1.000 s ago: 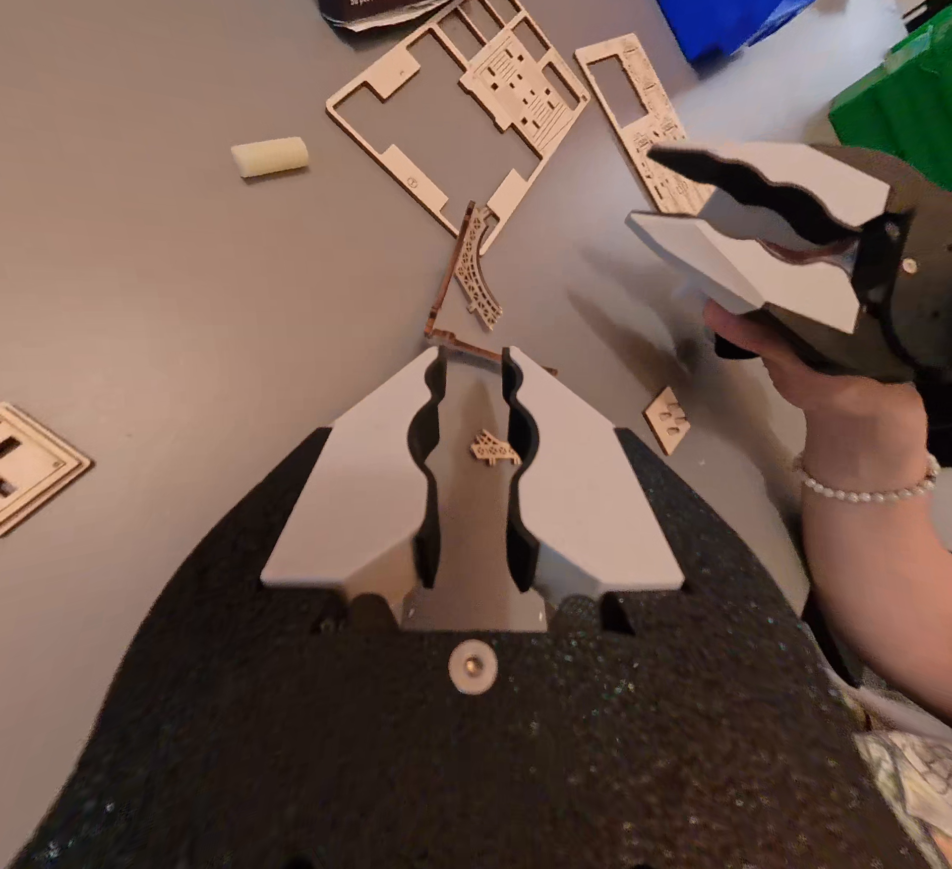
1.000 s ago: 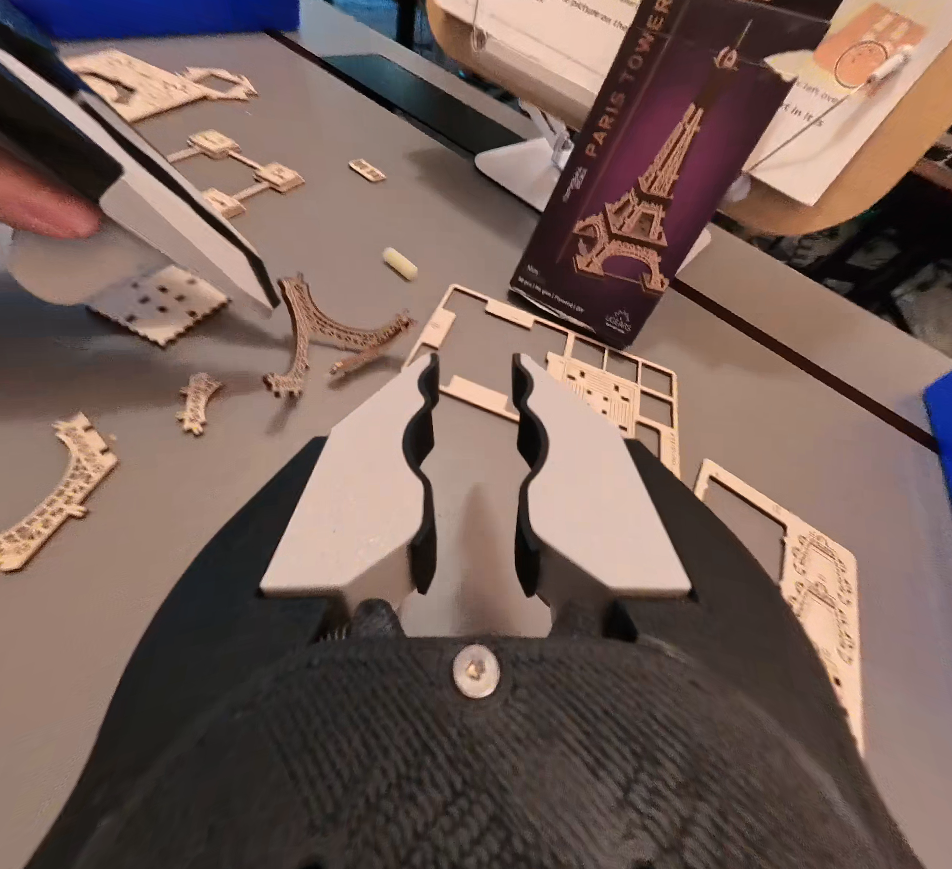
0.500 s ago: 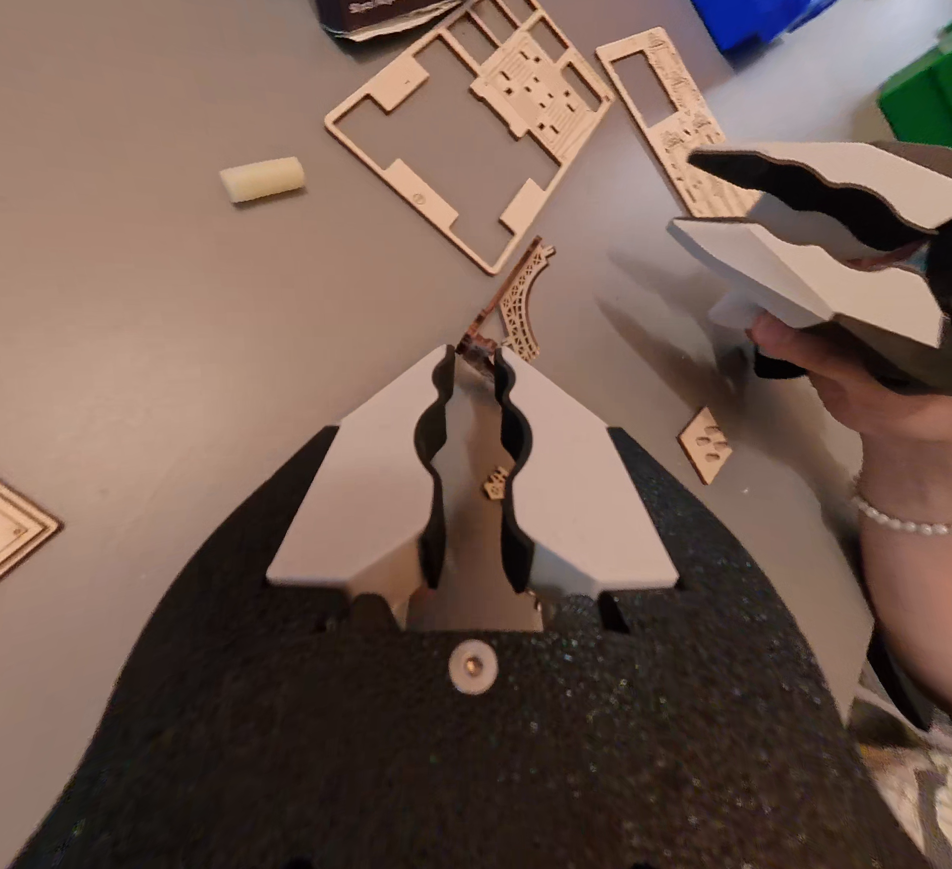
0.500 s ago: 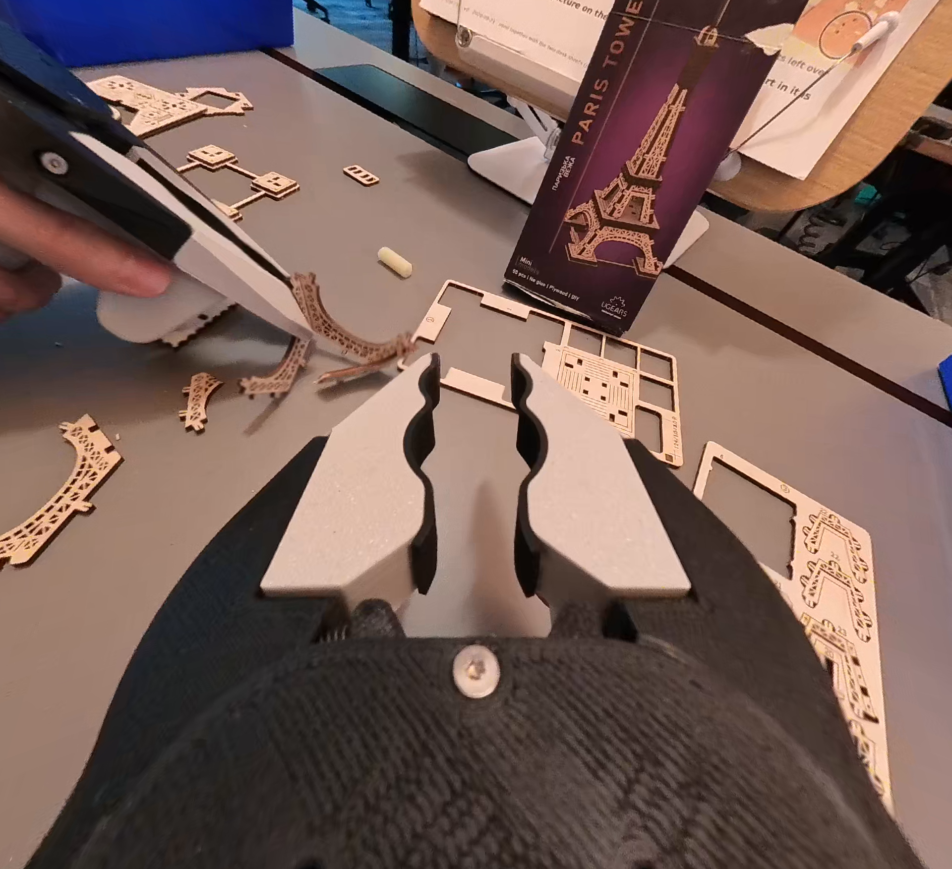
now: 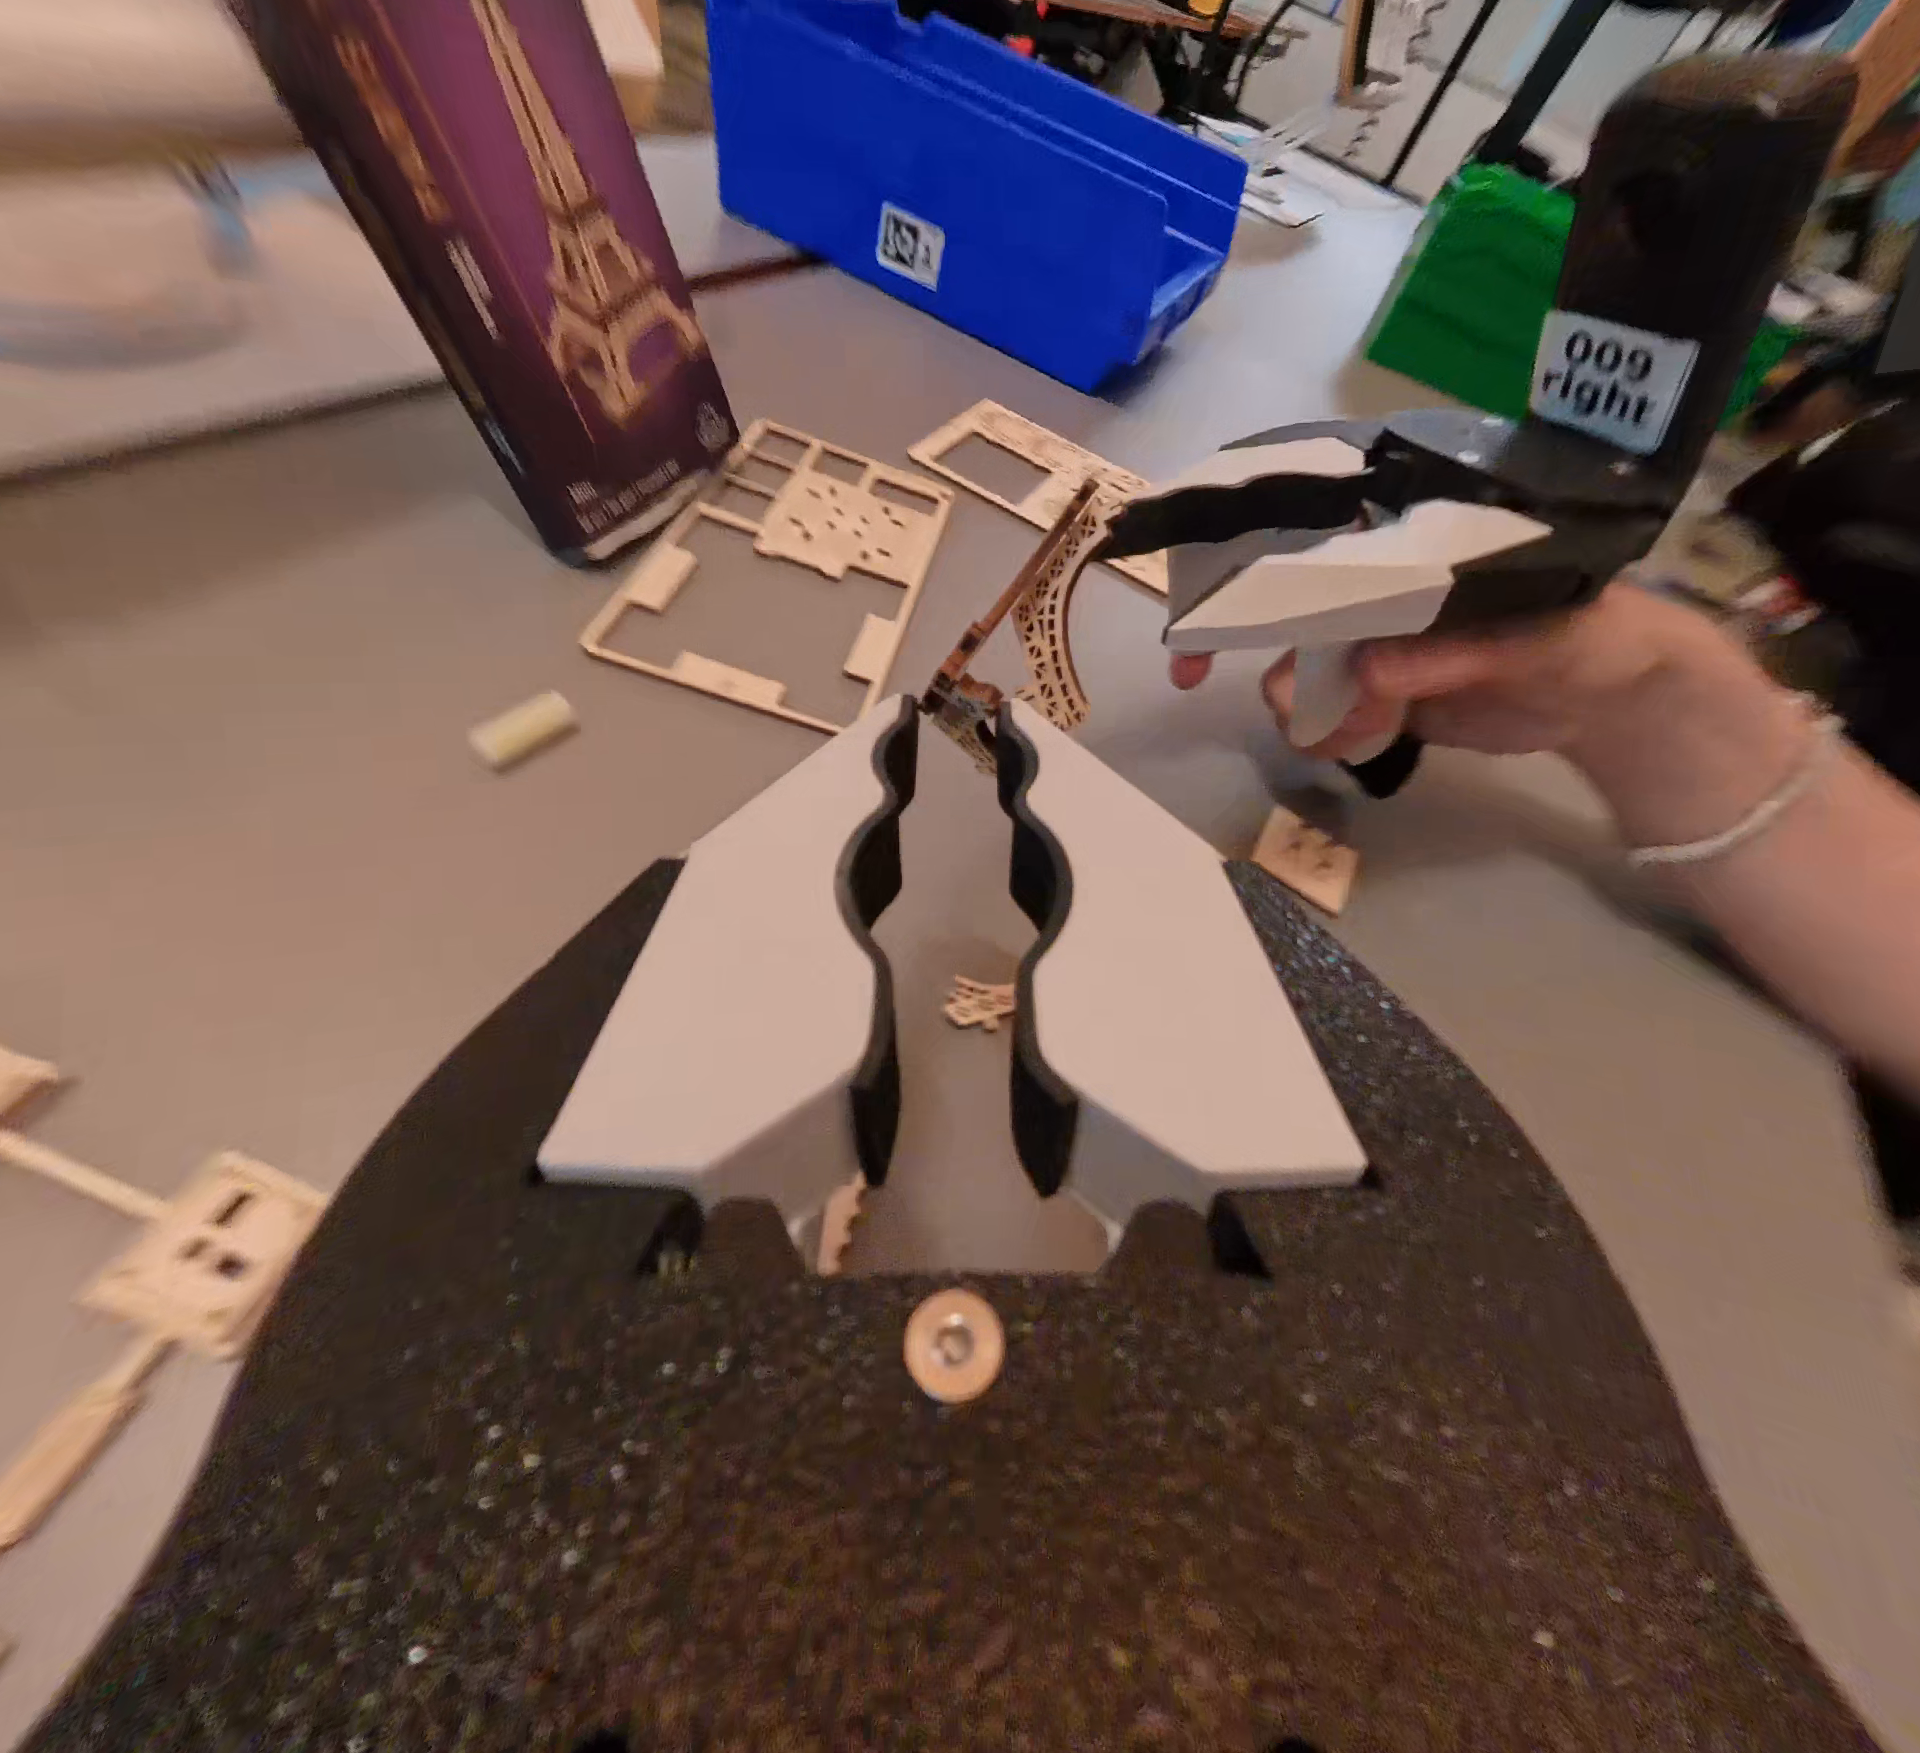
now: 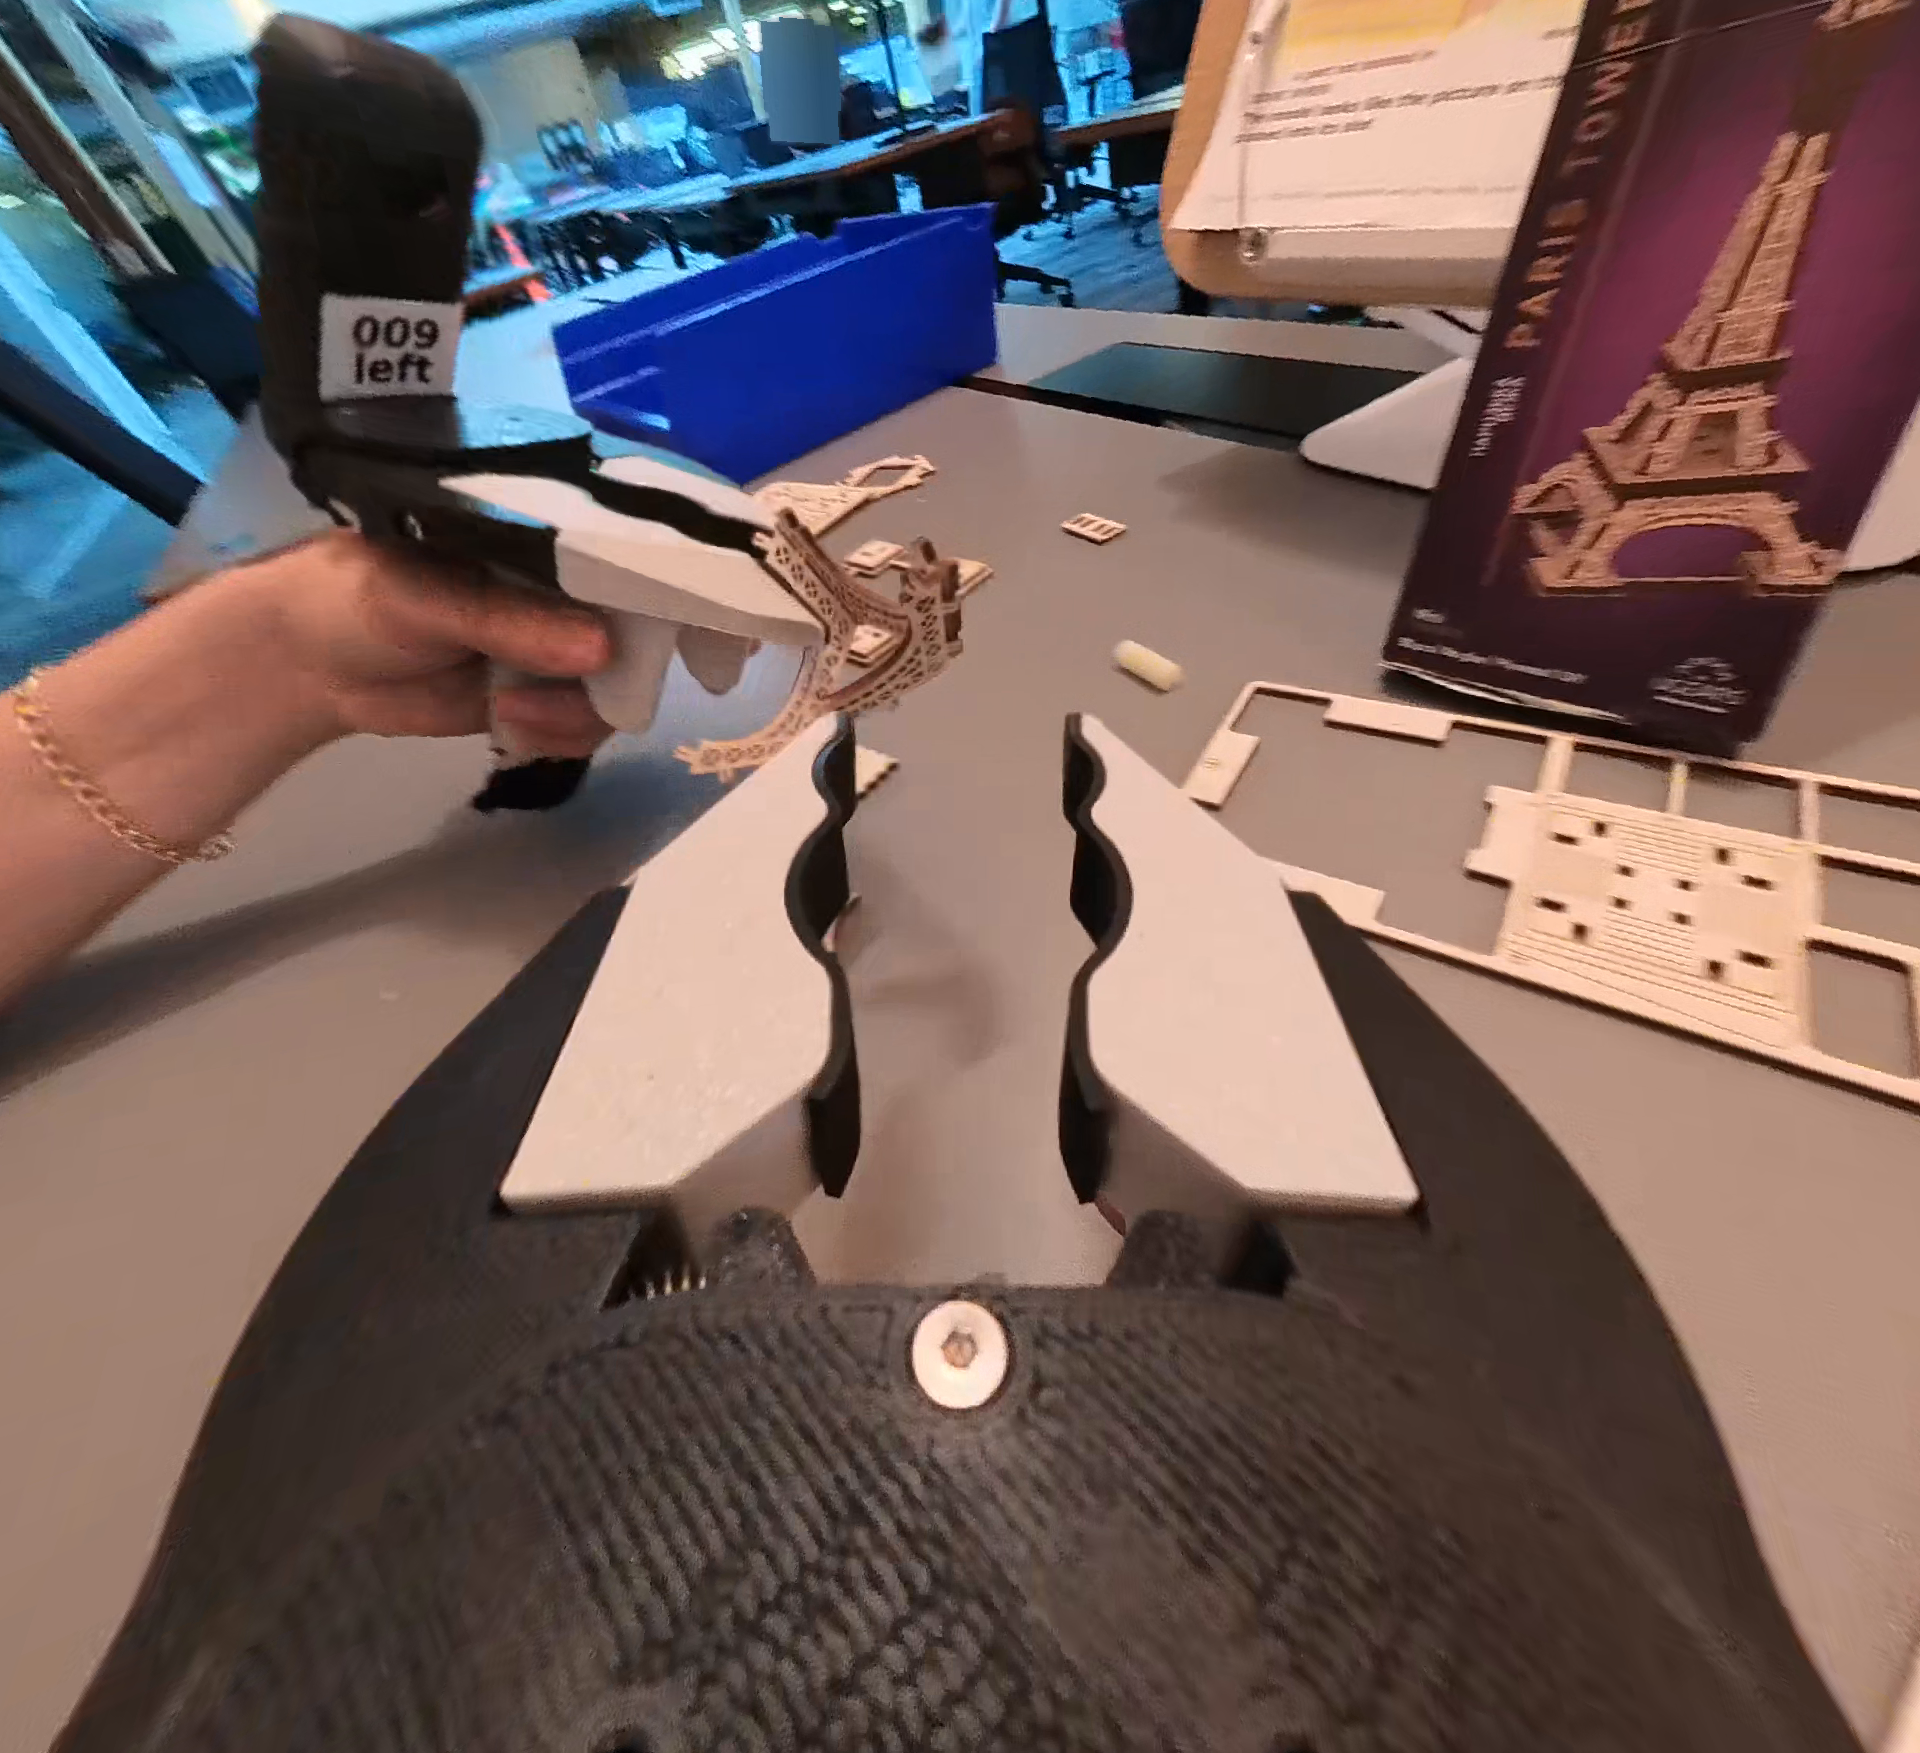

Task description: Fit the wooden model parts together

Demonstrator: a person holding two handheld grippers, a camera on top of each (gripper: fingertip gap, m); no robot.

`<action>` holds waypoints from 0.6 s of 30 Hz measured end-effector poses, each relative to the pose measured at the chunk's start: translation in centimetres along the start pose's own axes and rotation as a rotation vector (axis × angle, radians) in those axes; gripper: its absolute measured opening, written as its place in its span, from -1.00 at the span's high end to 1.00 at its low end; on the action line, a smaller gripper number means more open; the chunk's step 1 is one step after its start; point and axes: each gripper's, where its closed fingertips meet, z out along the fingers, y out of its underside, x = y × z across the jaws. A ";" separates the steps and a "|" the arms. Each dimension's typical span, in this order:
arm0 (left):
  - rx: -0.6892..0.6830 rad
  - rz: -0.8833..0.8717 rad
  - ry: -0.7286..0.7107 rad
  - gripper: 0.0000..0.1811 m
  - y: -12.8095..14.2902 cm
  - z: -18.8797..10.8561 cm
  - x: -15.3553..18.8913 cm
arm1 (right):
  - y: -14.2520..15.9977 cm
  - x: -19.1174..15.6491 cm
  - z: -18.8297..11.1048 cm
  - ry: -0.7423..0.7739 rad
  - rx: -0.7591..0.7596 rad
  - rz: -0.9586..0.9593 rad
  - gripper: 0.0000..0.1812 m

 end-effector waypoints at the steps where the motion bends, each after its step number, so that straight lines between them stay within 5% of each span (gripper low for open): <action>1: 0.020 0.074 -0.028 0.87 -0.3 -0.4 0.2 | 0.0 -0.3 0.2 -0.012 0.004 0.010 0.58; 8: 0.153 0.352 -0.098 0.87 -2.6 -2.2 2.7 | -1.0 -3.0 1.2 -0.081 0.067 -0.049 0.53; 18: 0.359 0.419 -0.031 0.87 -4.4 -4.0 4.9 | -4.6 -6.6 -0.2 -0.245 0.293 -0.067 0.61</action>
